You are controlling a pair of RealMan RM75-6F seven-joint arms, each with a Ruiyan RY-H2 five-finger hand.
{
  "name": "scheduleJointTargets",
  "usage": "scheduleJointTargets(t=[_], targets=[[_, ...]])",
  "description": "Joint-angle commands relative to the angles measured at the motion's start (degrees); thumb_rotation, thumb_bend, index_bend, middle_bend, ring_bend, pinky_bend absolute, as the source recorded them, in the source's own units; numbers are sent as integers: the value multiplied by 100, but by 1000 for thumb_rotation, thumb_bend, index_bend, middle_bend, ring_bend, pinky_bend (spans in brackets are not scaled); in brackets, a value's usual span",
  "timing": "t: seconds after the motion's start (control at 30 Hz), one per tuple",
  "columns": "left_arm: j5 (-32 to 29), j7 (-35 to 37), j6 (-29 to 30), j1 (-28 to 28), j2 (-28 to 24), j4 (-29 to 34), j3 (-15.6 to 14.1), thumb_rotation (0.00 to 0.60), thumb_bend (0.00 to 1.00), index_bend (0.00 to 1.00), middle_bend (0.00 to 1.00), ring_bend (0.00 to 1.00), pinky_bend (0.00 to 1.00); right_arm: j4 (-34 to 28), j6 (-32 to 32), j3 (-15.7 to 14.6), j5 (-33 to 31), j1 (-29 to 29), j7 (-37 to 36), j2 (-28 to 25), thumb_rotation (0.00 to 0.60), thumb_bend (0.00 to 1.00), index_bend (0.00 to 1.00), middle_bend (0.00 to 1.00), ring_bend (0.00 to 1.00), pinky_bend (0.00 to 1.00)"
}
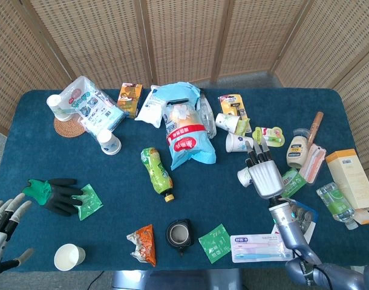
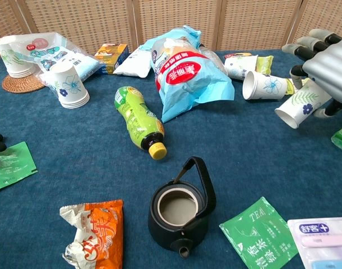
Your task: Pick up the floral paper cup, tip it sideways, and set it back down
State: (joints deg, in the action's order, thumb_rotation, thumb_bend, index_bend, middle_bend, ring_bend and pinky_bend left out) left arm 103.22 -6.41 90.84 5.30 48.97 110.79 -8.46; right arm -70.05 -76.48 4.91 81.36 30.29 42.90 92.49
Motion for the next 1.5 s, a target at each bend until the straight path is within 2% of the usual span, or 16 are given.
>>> scheduleJointTargets(t=[0.03,0.33,0.73,1.0,1.13,1.27,1.5], targets=[[-2,-8,-4,-1,2,4,1,600,240,0,0,0,0,284,-111,-64,189,-14,166,116,600,200,452,0,0,0],[10,-41,-18,0,14,6,-9,600,240,0,0,0,0,1038,-435,-164,633,-48,712,445,600,223,471,0,0,2],[23,51,19,1,-12,-12,-10,600,240,0,0,0,0,1436,-420,-116,706,-93,1319,742,600,224,455,0,0,4],[30,36,-1,-4,-12,-9,-18,600,241,0,0,0,0,1810,-492,-47,674,-171,1462,1066,600,226,438,0,0,22],[31,46,3,-4,-14,-10,-18,600,240,0,0,0,0,1746,-438,-44,626,-229,1494,1090,600,257,332,0,0,22],[47,55,10,-1,-20,-16,-24,600,240,0,0,0,0,1539,-365,-73,607,-277,1602,1005,600,239,119,0,0,21],[66,70,31,6,-24,-26,-29,600,240,0,0,0,0,1139,-452,-143,693,-390,1845,850,600,227,69,0,0,22]])
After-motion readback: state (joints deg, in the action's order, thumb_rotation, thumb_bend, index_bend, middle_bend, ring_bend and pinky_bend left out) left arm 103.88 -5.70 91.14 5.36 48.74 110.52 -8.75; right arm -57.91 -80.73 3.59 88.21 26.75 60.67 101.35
